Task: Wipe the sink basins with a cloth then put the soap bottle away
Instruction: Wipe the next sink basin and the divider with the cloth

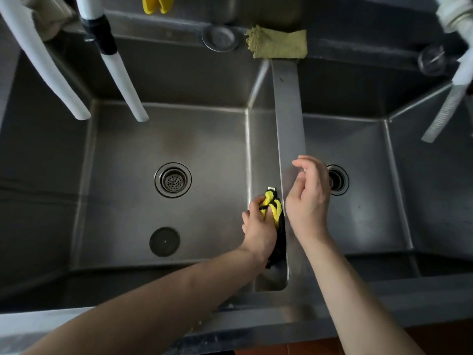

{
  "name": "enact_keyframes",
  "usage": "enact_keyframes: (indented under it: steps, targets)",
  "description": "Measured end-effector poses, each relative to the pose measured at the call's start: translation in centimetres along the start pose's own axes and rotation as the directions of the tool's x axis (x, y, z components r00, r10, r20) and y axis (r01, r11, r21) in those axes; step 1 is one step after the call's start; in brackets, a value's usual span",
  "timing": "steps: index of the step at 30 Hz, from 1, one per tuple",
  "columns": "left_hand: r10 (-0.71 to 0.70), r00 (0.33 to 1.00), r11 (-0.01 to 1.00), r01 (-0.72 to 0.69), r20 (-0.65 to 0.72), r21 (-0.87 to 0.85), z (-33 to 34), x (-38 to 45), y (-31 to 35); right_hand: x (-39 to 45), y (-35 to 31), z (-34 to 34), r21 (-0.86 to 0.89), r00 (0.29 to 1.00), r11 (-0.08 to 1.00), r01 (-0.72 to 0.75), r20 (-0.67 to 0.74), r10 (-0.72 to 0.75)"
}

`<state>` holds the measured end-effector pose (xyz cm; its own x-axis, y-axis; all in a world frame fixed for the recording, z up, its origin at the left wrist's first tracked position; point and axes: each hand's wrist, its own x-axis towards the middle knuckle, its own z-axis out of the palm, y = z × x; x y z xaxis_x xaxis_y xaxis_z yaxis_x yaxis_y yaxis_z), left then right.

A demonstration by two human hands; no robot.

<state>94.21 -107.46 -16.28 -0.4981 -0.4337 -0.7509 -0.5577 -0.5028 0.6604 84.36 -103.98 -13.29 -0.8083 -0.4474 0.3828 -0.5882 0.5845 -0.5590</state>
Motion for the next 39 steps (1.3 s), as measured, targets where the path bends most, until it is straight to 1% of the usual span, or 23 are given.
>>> enact_keyframes:
  steps: [5,11,15,19,22,27,31,33,35,39]
  targets:
    - [0.089,0.994,0.996,-0.090,-0.069,-0.022,0.5,3.0,2.8,0.1,-0.1,0.1,-0.009,1.000,1.000,-0.012,0.018,0.012]
    - [0.125,0.986,0.991,-0.128,-0.112,-0.024,0.7,7.0,6.6,0.3,-0.1,0.2,-0.034,0.998,0.999,0.023,0.065,-0.021]
    - [0.157,0.981,0.987,-0.159,-0.111,-0.012,0.5,9.9,10.1,0.4,0.0,0.3,-0.057,0.995,0.998,0.042,0.092,-0.036]
    - [0.203,0.978,0.979,-0.203,-0.038,0.008,0.3,10.4,9.1,0.4,0.0,0.4,-0.075,0.994,0.996,0.053,0.102,-0.045]
    - [0.244,0.970,0.970,-0.244,-0.017,0.001,0.1,9.7,7.5,0.6,-0.1,0.6,-0.080,0.994,0.996,0.028,0.105,-0.019]
    - [0.356,0.934,0.934,-0.355,0.043,-0.030,-0.4,7.8,5.5,3.1,-0.2,1.1,-0.063,0.997,0.998,0.024,0.074,-0.019]
    - [0.422,0.906,0.906,-0.419,0.032,-0.063,0.0,9.1,6.1,5.7,-0.3,2.3,-0.065,0.997,0.998,0.022,0.069,-0.018]
    - [0.440,0.898,0.893,-0.437,0.008,-0.109,0.4,10.5,6.6,6.4,-0.2,3.0,-0.065,0.997,0.998,0.021,0.076,-0.016]
    - [0.433,0.901,0.891,-0.427,0.005,-0.156,0.7,12.3,7.3,6.7,0.0,3.6,-0.064,0.997,0.998,0.027,0.071,-0.023]
    - [0.423,0.906,0.891,-0.420,-0.021,-0.174,1.0,16.2,9.3,6.5,0.2,4.4,-0.083,0.996,0.994,0.066,0.066,-0.060]
